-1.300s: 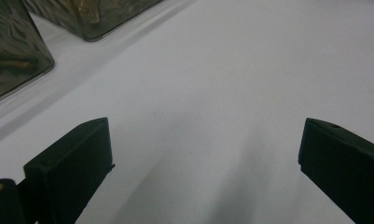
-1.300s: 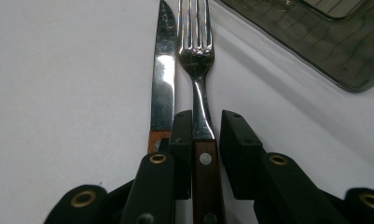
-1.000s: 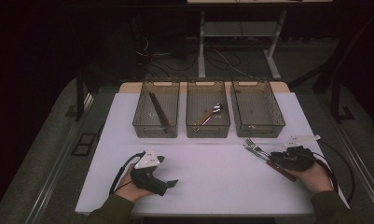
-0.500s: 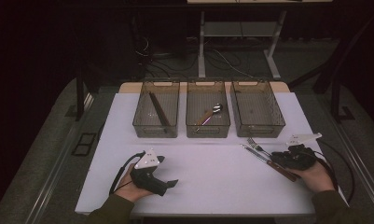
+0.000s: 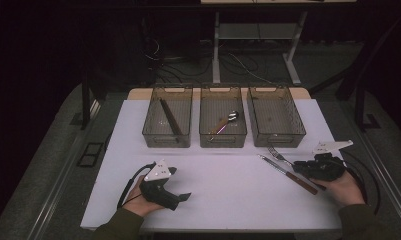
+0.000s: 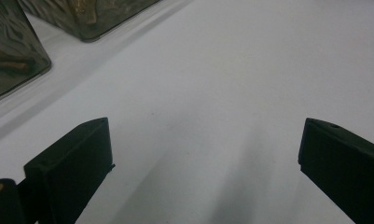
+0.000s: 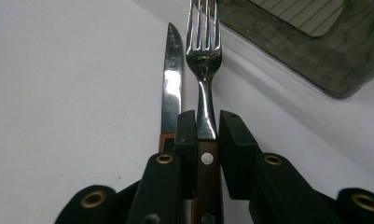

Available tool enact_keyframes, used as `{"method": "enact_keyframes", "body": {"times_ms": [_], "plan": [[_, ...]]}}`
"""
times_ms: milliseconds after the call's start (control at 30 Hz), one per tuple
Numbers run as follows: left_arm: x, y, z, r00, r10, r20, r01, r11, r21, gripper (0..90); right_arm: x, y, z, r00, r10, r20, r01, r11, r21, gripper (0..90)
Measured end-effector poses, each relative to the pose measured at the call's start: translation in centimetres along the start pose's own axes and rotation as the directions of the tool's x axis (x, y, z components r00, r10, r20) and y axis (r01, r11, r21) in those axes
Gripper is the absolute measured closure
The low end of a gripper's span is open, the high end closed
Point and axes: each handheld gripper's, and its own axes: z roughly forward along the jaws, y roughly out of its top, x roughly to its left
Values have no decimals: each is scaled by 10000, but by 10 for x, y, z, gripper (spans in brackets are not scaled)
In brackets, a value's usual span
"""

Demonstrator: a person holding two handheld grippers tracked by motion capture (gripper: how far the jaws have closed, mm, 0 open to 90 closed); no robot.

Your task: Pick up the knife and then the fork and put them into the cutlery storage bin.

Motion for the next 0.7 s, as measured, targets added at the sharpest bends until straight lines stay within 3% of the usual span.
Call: {"method": "enact_keyframes", "body": {"times_ms": [700], "plan": [[2, -2, 0, 9999, 48, 121, -48, 10000, 9, 13, 0, 12, -20, 9994, 100, -334, -120, 9980, -619, 778]]}}
